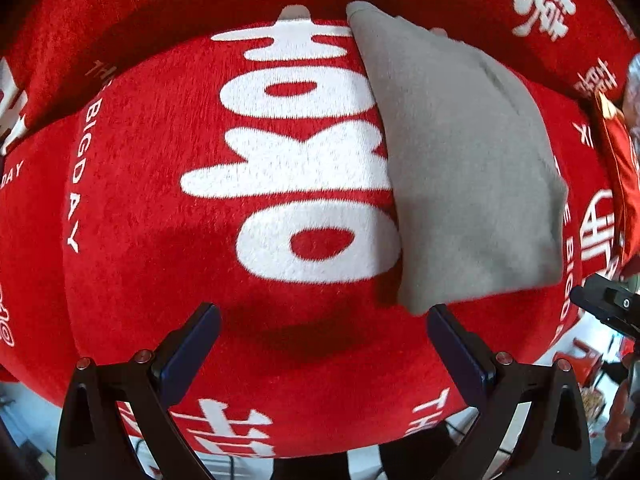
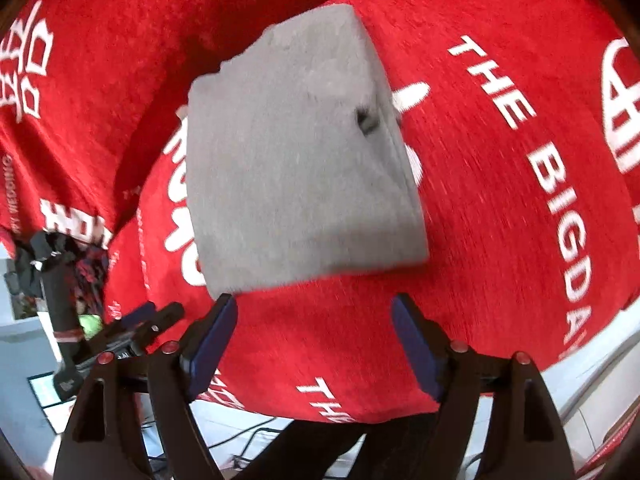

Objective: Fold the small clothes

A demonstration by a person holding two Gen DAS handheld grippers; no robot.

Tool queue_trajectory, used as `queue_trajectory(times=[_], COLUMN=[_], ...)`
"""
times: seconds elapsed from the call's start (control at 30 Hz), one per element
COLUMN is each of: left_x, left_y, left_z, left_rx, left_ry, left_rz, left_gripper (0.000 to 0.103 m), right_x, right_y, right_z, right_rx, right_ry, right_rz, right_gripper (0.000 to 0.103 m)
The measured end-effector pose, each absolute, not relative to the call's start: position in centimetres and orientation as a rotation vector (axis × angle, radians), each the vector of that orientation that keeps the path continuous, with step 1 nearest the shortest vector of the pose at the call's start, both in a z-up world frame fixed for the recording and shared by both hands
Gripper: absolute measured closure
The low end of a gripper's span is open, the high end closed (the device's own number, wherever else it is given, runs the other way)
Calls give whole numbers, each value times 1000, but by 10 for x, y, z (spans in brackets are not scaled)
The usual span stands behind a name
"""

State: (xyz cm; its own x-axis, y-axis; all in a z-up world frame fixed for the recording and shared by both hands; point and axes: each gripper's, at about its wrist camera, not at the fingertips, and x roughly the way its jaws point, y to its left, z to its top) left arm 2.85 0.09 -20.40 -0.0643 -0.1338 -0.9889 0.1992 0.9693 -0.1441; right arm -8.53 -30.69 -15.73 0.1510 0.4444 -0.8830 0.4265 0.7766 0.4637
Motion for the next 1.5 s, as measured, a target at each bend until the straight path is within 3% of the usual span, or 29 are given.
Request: queue_trajectory(times=[0.67, 1.1, 1.5], left_x=[86, 135, 153], left_y=[-60, -52, -78], left_z=[-216, -235, -276], left_rx=[42, -189, -352], left_ry=[1604, 1625, 1699], left_rz=[-198, -240, -430], left_gripper=[0, 0, 0], right_x=[-18, 23, 38], right_y=[-378, -407, -419], right_z=[-176, -197, -243], right_rx=[707, 727, 924], right_ry=[1497, 1490, 1489], right_rz=[75, 75, 287], right_gripper=[19, 19, 19])
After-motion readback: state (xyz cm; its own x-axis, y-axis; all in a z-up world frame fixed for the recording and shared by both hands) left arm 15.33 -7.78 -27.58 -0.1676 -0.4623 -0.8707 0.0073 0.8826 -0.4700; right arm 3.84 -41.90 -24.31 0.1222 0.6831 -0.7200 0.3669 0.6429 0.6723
